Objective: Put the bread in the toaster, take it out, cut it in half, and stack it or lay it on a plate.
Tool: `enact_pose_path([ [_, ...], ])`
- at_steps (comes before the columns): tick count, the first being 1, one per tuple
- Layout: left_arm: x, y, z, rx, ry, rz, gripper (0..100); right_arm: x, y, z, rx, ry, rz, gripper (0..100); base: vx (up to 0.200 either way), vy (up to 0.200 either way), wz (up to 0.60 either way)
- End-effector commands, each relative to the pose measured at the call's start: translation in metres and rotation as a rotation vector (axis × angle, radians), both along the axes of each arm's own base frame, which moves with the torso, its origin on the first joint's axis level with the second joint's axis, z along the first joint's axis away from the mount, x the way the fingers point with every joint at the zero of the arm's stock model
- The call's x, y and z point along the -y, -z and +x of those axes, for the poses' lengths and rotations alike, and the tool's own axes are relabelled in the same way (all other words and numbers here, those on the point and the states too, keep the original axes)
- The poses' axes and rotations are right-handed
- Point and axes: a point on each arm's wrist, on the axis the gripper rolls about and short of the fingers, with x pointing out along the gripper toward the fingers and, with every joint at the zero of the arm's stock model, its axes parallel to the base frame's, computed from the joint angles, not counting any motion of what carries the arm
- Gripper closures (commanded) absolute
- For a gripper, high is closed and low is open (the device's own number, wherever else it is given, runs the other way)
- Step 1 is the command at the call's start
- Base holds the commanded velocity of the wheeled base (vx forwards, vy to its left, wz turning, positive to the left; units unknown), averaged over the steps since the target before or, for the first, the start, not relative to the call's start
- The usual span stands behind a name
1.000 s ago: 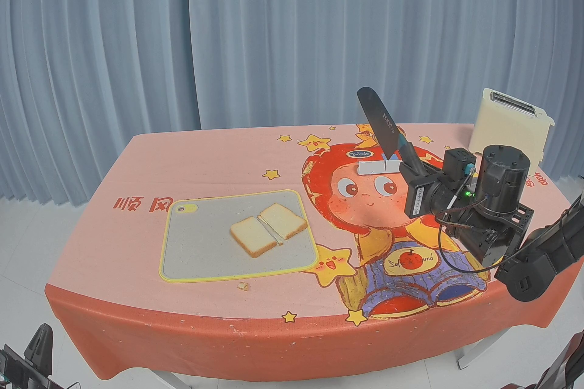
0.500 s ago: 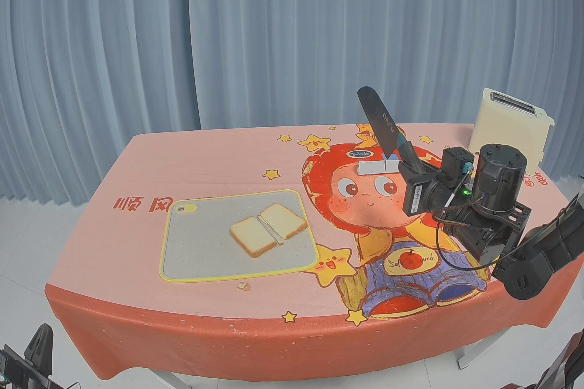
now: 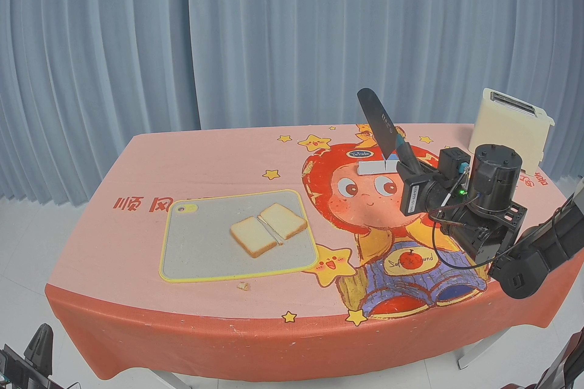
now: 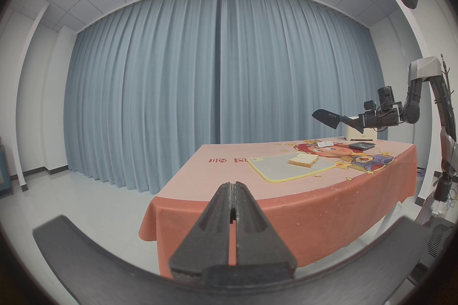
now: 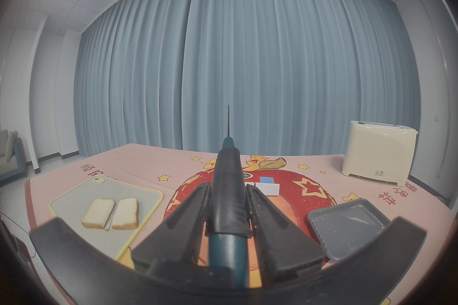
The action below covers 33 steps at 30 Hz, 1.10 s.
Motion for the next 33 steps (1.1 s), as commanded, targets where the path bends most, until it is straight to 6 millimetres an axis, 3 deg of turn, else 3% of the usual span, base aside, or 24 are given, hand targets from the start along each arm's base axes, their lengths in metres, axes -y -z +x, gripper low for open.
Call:
enact_pose_path([
  [1,0.000,0.005,0.000,-0.002,0.001,0.000,100,-0.001,0.001,0.001,-0.001,0.000,-0.001,100,0.000,0.000,0.00],
  [20,0.000,0.005,0.000,-0.002,0.000,0.000,100,-0.002,0.012,0.011,-0.033,0.003,0.023,100,0.000,0.000,0.00],
  [33,0.000,0.005,0.000,-0.002,0.000,0.000,100,0.009,0.020,0.035,-0.038,0.065,0.024,100,0.000,0.000,0.00],
])
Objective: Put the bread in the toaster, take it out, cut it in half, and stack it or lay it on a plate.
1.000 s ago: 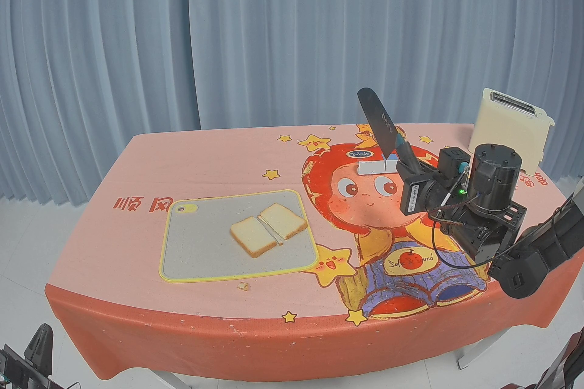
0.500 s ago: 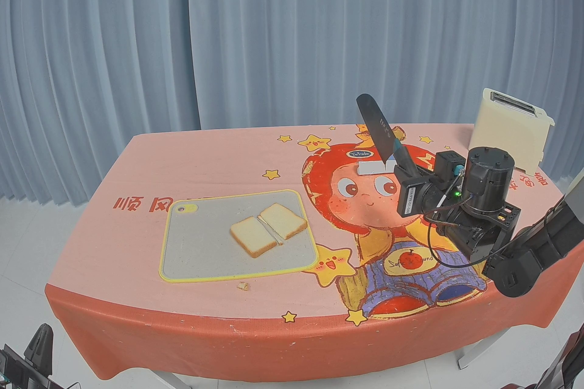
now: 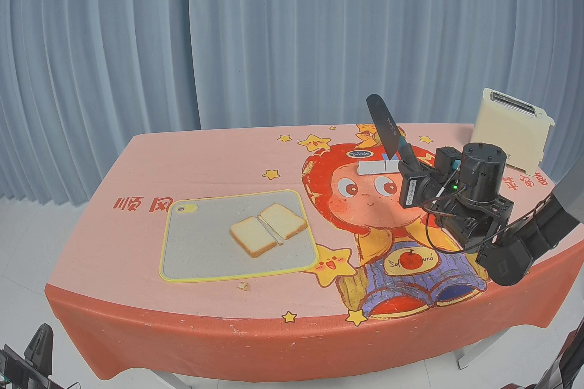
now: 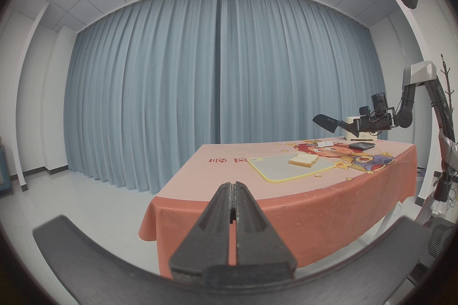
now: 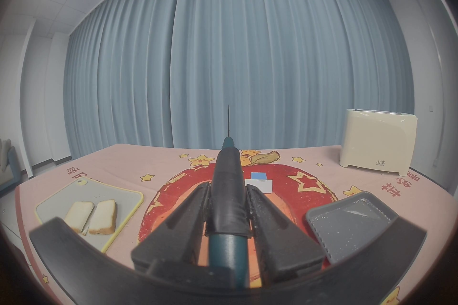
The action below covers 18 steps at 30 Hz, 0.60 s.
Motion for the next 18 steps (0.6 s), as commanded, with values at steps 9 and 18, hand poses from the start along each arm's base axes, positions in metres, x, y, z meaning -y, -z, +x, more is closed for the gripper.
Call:
enact_pose_path([
  [9,0.000,0.005,0.000,-0.001,0.001,0.000,100,0.015,0.007,0.015,-0.016,-0.007,0.007,100,0.000,0.000,0.00],
  [18,0.000,0.005,0.000,-0.001,0.000,0.000,100,0.015,0.009,0.019,-0.018,-0.002,0.008,100,0.000,0.000,0.00],
])
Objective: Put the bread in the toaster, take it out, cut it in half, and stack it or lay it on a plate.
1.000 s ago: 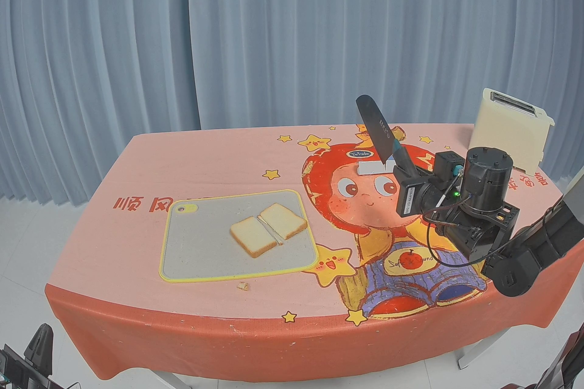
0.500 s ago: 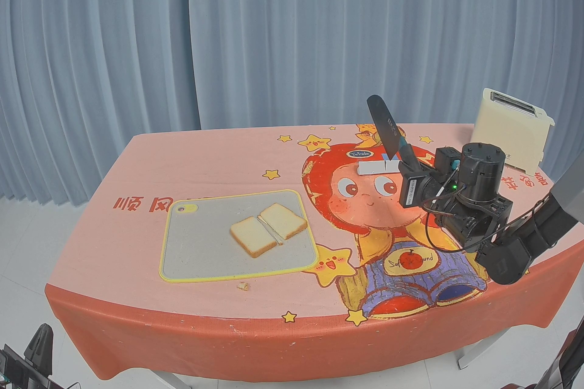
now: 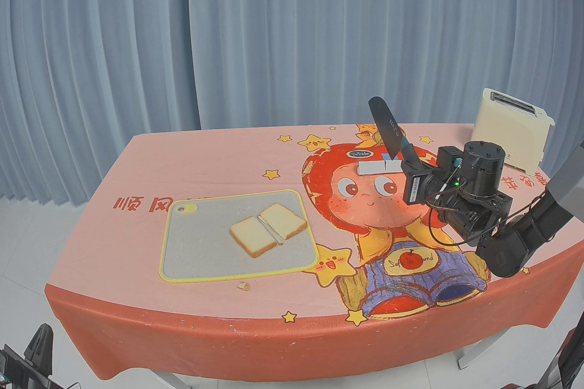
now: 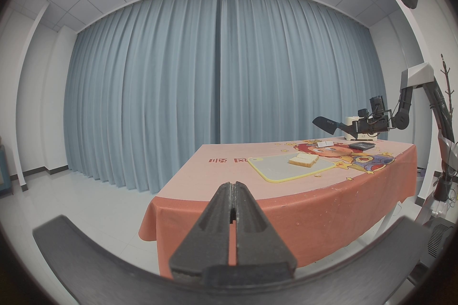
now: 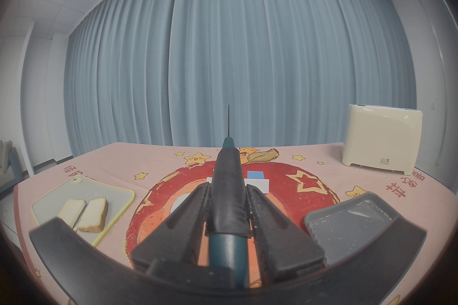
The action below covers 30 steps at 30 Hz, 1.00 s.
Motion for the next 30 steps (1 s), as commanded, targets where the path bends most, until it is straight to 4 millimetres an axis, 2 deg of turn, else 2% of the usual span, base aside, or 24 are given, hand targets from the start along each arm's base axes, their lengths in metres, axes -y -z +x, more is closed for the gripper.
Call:
enact_pose_path([
  [1,0.0000,0.0053,0.0001,-0.001,-0.001,0.000,100,0.0011,0.0017,0.0027,-0.001,0.006,-0.001,100,0.000,0.000,0.00],
  [9,0.0000,0.0053,0.0001,-0.001,-0.001,0.000,100,-0.0028,-0.0047,0.0076,0.021,0.012,0.047,100,0.000,0.000,0.00],
  [30,0.0000,0.0053,0.0001,-0.001,-0.001,0.000,100,-0.0018,-0.0024,0.0069,0.014,0.017,0.039,100,0.000,0.000,0.00],
])
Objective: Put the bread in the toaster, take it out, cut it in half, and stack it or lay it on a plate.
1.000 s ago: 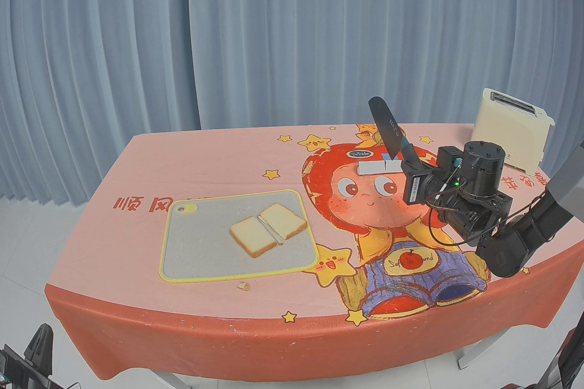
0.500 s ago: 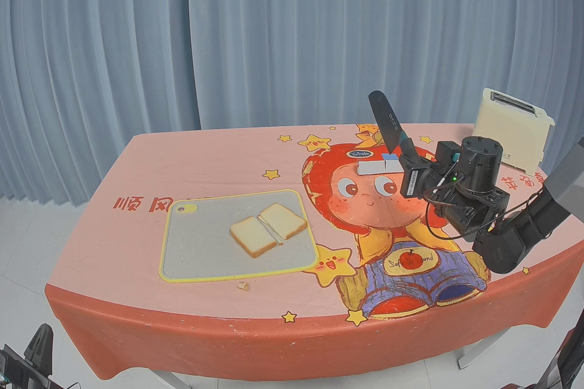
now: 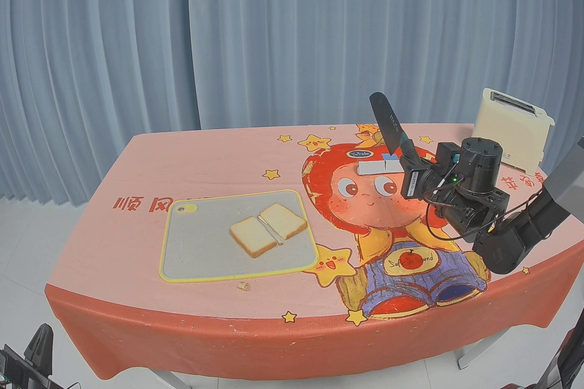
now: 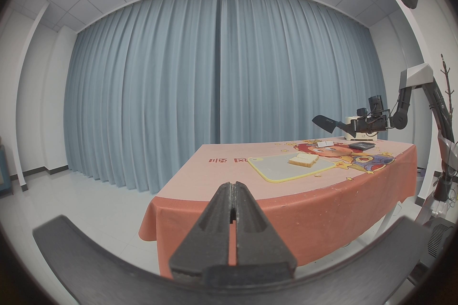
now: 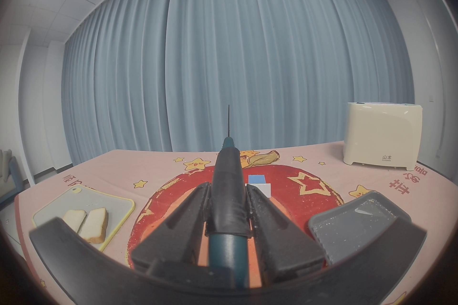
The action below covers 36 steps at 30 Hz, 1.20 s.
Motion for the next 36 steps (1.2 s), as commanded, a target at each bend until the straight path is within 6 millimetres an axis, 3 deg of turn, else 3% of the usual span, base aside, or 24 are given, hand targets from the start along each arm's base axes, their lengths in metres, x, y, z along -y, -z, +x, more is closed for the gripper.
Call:
enact_pose_path([
  [1,0.0000,0.0053,0.0001,-0.001,-0.001,0.000,100,0.0011,-0.0007,0.0005,0.002,0.003,0.001,100,0.000,0.000,0.00],
  [36,0.0000,0.0053,0.0001,-0.001,-0.001,0.000,100,-0.0031,0.0015,-0.0052,-0.011,-0.018,-0.001,100,0.000,0.000,0.00],
])
